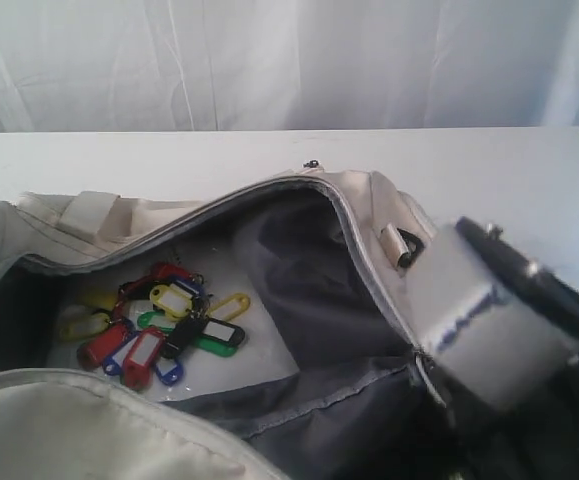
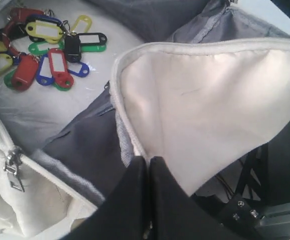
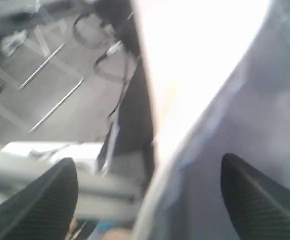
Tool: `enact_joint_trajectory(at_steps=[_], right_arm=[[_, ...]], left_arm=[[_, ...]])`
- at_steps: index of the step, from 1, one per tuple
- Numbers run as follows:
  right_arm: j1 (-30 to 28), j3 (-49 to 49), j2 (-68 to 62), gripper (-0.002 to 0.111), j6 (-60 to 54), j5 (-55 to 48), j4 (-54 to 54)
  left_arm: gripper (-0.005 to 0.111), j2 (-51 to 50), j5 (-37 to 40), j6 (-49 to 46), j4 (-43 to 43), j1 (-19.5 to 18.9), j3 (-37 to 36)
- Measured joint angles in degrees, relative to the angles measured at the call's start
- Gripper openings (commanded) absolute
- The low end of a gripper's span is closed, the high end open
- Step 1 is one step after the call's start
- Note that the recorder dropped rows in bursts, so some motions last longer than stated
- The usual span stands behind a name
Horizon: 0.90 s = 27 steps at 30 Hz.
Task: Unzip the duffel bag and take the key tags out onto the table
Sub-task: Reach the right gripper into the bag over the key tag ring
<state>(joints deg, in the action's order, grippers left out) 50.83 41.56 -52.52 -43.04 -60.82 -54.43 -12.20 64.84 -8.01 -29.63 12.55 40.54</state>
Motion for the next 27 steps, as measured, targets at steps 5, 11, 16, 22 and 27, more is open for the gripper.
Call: enact_joint_trajectory(at_steps=[5, 11, 16, 22, 27], right_arm=[[0.0, 0.6, 0.0, 0.073, 0.0, 18.0, 0.7], [0.0, 0.6, 0.0, 0.073, 0.0, 27.6, 0.6], [0.0, 0.7, -0.6, 0.073, 0.0, 38.6, 0.6], [0.0, 1.1, -8.5, 0.073, -2.6, 41.9, 0.4], [0.1, 2.3, -20.2, 0.073, -7.0, 42.1, -2.3]], left_arm=[[0.044, 4.5, 0.0, 1.3, -4.0, 0.0, 0.0], [0.065, 8.2, 0.0, 3.0, -5.4, 0.0, 0.0], [0.058, 9.2, 0.0, 3.1, -3.5, 0.0, 0.0], [0.057, 9.2, -0.6, 3.2, 0.4, 0.0, 0.0], [0.057, 9.2, -6.0, 3.2, 4.8, 0.0, 0.0]])
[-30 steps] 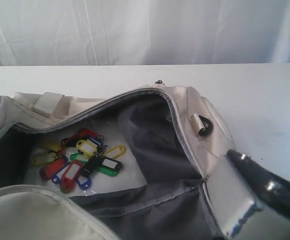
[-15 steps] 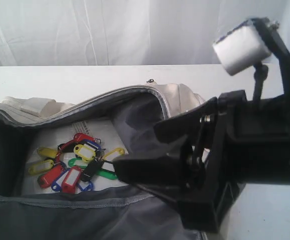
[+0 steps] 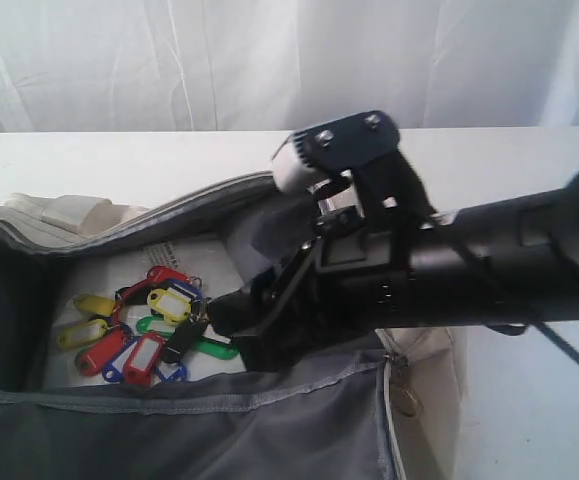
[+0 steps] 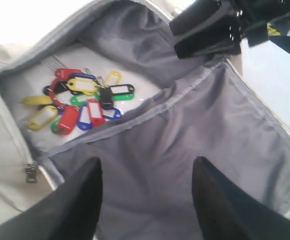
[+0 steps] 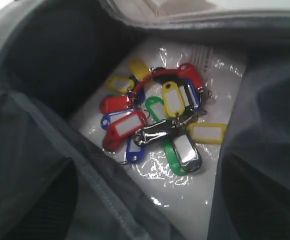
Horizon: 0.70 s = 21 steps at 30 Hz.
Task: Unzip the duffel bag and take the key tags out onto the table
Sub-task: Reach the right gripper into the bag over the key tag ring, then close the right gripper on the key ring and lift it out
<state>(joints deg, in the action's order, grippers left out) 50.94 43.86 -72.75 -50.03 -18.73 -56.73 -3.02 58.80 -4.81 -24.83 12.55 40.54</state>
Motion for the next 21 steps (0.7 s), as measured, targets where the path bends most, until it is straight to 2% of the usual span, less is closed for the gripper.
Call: enact_joint_trajectory(at_steps=[10, 14, 21], right_arm=[[5.1, 10.9, -19.1, 0.073, -6.3, 6.5, -2.0], [5.2, 14.0, -24.2, 0.073, -6.3, 10.5, -2.4], [5.2, 17.3, -29.5, 0.073, -6.3, 11.8, -2.5]], left_arm=[[0.057, 0.0, -0.9, 0.0, 7.4, 0.0, 0.0], [0.057, 0.0, -0.9, 0.0, 9.7, 0.0, 0.0], [0.057, 0.0, -0.8, 0.0, 12.6, 0.0, 0.0]])
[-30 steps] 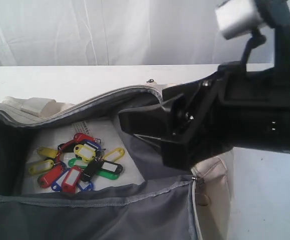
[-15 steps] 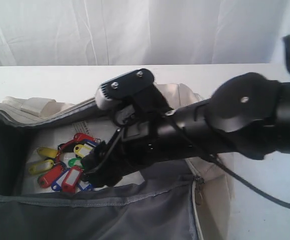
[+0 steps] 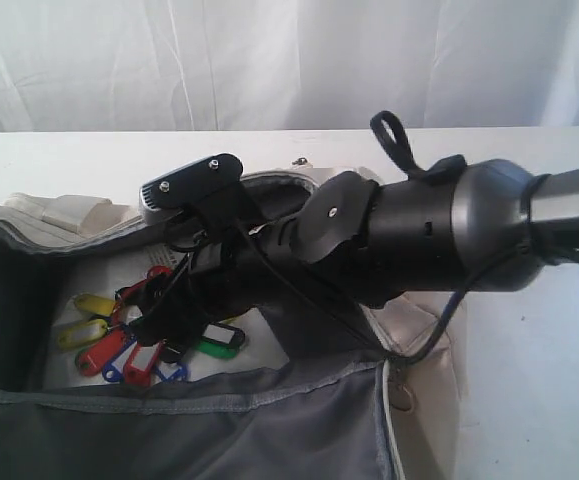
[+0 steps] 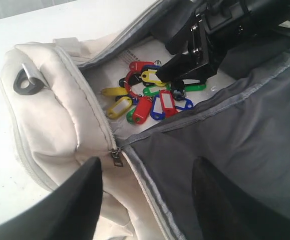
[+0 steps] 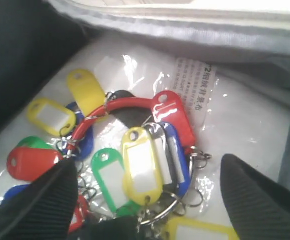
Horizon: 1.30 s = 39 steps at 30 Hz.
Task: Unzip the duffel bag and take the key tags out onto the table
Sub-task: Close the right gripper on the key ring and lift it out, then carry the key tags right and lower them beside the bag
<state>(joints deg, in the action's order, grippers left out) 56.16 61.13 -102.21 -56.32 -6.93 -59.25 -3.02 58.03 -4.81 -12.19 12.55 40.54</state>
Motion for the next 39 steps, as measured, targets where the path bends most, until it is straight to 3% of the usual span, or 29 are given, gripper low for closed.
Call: enact_joint_trajectory(at_steps=[7, 9, 15, 16, 39], right_arm=[[0.0, 2.0, -5.4, 0.073, -0.1, 1.3, 0.0], [0.0, 3.6, -7.3, 0.068, -0.7, 0.8, 0.1], [0.5, 5.5, -9.1, 0.005, -1.8, 1.1, 0.2], [0.5, 5.5, -9.1, 0.0, -1.8, 1.0, 0.2], [0.9, 5.6, 18.5, 0.0, -3.2, 0.3, 0.4]], left_arm=[[0.057, 0.0, 0.0, 0.0, 0.1, 0.0, 0.0], [0.057, 0.0, 0.0, 0.0, 0.2, 0.0, 0.0], [0.057, 0.0, 0.0, 0.0, 0.2, 0.0, 0.0], [0.057, 0.0, 0.0, 0.0, 0.2, 0.0, 0.0], [0.057, 0.0, 1.9, 0.0, 0.7, 0.0, 0.0]])
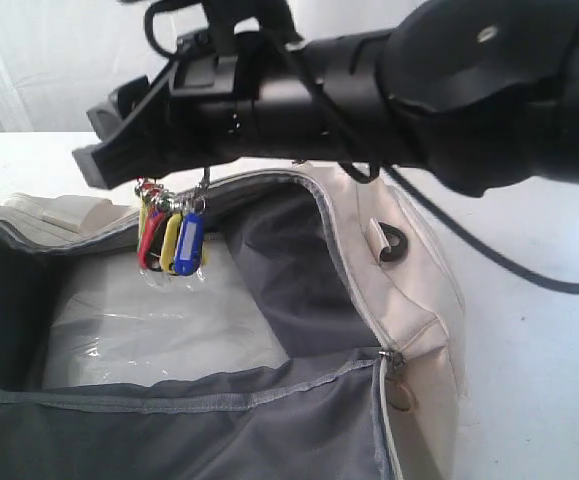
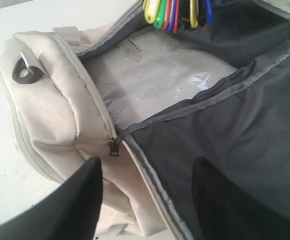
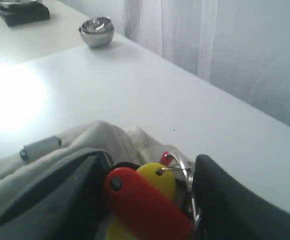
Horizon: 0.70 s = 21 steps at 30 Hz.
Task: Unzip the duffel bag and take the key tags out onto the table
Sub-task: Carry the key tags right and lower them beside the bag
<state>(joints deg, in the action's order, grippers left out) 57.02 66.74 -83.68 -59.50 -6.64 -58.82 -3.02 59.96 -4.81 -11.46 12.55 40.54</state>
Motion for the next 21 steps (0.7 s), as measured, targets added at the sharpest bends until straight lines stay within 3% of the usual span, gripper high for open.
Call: enact_joint_trajectory(at_steps=[10, 21], right_arm=[[-2.8, -0.3, 11.3, 0.0, -0.1, -1.9, 0.2], [-14.0, -10.5, 26.0, 0.0, -0.1, -2.1, 0.7]], left_arm=[[0.057, 0.0, 0.2, 0.0, 0.3, 0.0, 0.0], [0.057, 0.0, 0.2, 0.0, 0.3, 0.0, 0.0]])
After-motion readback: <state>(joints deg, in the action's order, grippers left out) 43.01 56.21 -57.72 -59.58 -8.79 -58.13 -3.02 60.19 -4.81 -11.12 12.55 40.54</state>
